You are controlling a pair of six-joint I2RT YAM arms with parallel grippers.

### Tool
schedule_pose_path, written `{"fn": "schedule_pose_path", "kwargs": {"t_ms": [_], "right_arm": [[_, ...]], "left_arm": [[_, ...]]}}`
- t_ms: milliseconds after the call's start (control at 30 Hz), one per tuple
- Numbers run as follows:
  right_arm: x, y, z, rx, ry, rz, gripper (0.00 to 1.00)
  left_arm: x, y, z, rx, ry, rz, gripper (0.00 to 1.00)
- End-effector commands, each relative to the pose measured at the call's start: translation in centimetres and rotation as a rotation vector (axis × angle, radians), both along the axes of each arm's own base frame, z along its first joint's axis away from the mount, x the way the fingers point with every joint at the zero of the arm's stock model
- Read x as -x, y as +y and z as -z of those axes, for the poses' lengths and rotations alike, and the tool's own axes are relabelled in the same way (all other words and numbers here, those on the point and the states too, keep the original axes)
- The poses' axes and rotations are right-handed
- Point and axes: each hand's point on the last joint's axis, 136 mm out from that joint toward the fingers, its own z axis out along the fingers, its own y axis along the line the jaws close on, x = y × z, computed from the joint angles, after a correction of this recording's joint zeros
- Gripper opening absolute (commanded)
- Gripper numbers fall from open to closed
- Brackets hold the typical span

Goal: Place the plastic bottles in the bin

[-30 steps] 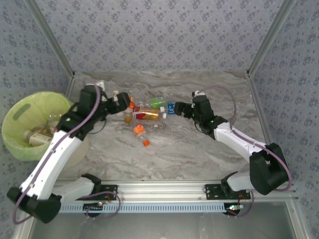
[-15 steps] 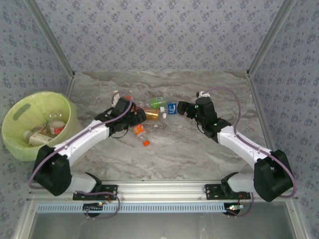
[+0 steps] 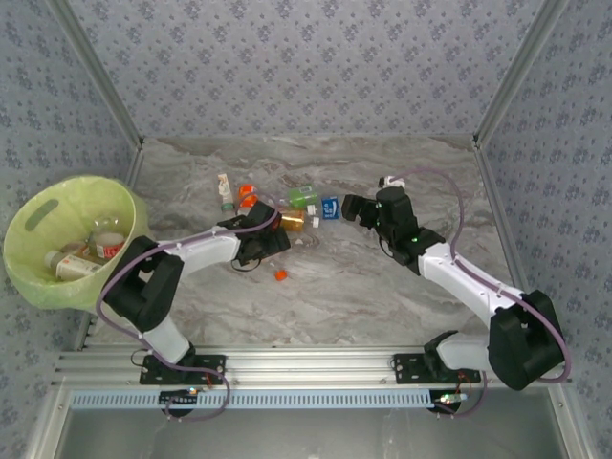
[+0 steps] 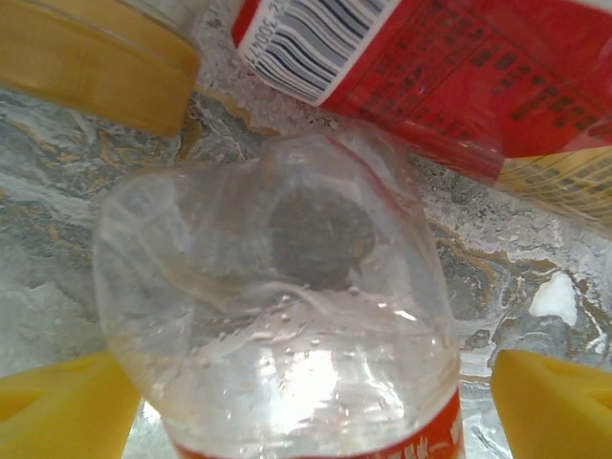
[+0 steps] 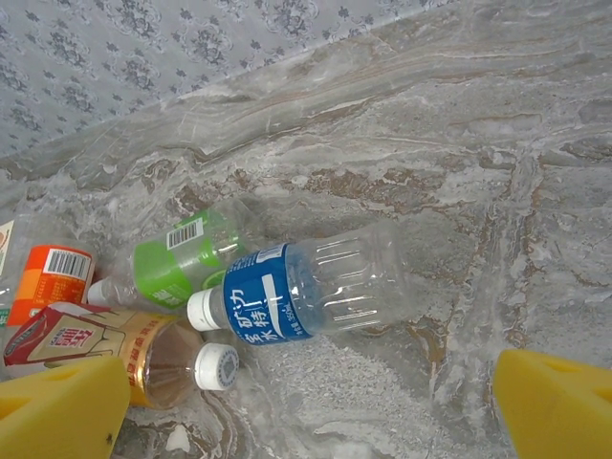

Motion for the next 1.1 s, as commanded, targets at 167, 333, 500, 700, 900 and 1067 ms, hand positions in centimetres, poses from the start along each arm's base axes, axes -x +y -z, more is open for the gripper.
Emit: {"fn": "schedule_pose_path", "kwargs": {"t_ms": [167, 333, 500, 700, 900, 1067], "right_arm": [[0.3, -0.4, -0.4, 0.003, -0.005, 0.02, 1.0], [0.2, 0.7, -1.4, -0.006, -0.04, -0.033, 1.0], [0.3, 2.3, -2.7, -0.004, -0.095, -0.098, 1.0], [0.3, 3.8, -4.3, -0.022, -0.16, -0.144, 1.0], [0.4, 4.5, -6.1, -0.066, -0.209, -0.179, 1.0], [1.0, 6.0, -7.2, -0.091, -0.227, -0.27, 1.0]], "left_arm": [[-0.7, -0.9, -0.8, -0.027, -0.042, 0.044, 0.77], [-0.7, -1.4, -1.3, -0.024, -0.069, 0.084, 0.66], [-0.7, -1.7, -2.0, -0.006, -0.085, 0.109, 0.62], [-0.6, -2.1, -4.7, 0.018, -0.172, 0.184, 0.6], [-0.2, -1.9, -7.8, 0.032, -0.237, 0.217, 0.59], [-0.2, -0.2, -12.0, -0.023, -0.333, 0.216, 0.58]]}}
